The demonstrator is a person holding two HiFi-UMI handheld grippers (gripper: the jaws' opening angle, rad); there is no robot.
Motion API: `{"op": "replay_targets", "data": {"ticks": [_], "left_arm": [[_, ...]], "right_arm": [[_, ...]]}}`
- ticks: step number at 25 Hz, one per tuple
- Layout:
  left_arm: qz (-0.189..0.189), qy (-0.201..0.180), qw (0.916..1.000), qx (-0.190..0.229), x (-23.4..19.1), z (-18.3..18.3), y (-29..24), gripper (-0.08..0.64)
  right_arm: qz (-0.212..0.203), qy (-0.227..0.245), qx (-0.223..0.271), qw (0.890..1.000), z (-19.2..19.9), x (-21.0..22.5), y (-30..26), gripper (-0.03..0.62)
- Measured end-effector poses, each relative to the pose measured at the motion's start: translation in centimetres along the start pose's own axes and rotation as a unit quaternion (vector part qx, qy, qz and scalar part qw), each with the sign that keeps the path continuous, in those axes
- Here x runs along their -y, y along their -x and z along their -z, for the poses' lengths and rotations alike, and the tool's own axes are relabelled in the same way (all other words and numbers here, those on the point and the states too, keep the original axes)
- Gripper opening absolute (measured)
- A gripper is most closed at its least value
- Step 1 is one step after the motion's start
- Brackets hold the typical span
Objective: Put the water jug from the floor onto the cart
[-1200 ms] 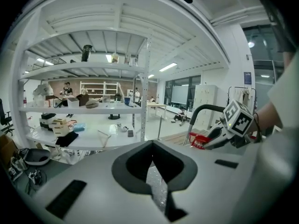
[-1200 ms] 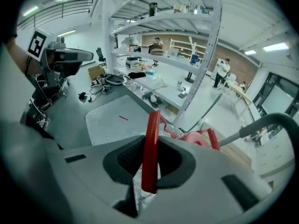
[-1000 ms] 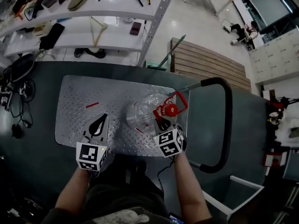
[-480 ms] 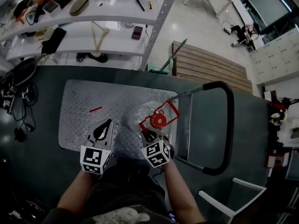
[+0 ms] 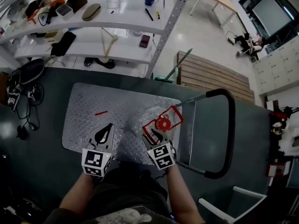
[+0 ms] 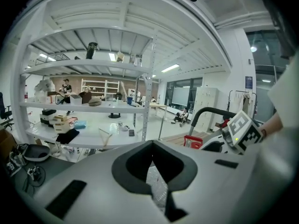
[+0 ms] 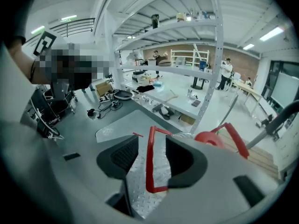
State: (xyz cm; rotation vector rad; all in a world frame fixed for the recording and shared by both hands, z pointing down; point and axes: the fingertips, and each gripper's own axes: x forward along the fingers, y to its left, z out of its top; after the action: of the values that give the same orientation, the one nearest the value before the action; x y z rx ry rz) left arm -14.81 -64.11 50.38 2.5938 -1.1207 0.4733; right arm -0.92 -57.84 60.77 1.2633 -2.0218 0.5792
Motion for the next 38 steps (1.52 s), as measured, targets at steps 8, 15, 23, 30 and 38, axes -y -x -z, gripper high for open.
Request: {"op": "replay_targets", "data": {"ticks": [8, 15, 23, 30, 38], "left_arm": [[-0.028, 0.000, 0.9993, 0.024, 0.7, -1.0, 3.1, 0.008], [-0.045, 0.000, 0.9980, 0.044, 5.7, -0.7, 6.6, 0.008], [-0.078, 0.012, 0.9953, 0.056, 14.7, 1.7, 12.5, 0.008], [-0.096, 0.009, 0.9927, 0.074, 22.7, 3.2, 17.4, 0.008], [-0.110, 0.021, 0.9887, 0.099, 28.3, 3.6, 23.6, 0.008]], "right_arm": [[0.007, -0.009, 0.060, 0.998, -1.5, -1.2, 3.7, 0.156], [0.007, -0.013, 0.118, 0.993, -1.0, -2.2, 9.9, 0.150], [0.005, -0.021, 0.191, 0.981, 2.8, -4.4, 20.2, 0.048], [-0.001, 0.006, 0.236, 0.972, 6.6, -5.9, 28.7, 0.005], [0.005, 0.021, 0.255, 0.967, 10.1, -8.2, 34.0, -0.009]]}}
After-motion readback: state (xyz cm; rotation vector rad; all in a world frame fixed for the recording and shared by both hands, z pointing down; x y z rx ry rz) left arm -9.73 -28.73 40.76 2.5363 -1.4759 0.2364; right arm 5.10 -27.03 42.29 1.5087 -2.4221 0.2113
